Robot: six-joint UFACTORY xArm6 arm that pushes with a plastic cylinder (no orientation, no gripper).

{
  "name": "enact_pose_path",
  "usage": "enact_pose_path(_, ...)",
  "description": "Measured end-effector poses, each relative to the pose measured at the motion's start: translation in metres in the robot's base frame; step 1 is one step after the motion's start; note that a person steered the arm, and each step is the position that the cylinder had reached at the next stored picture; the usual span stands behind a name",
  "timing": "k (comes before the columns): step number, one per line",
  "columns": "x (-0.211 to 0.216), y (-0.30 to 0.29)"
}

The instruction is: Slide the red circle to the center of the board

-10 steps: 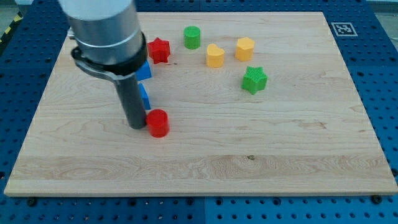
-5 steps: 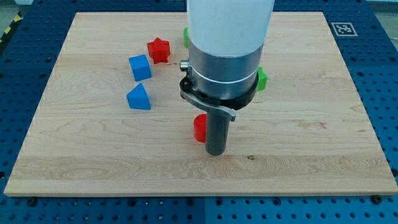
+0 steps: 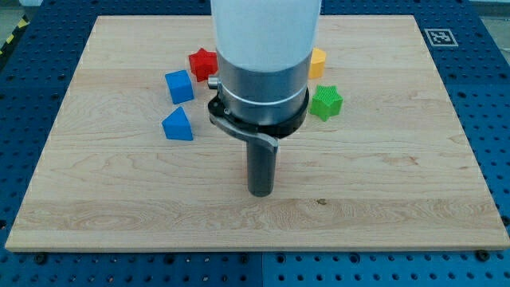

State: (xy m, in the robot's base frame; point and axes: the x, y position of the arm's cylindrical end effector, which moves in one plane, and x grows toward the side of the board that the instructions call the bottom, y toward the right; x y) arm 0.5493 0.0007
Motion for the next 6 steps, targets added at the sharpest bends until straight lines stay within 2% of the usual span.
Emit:
enact_pose_path(4,-0.052,0.000)
enact_pose_path(6,-0.061,0.000)
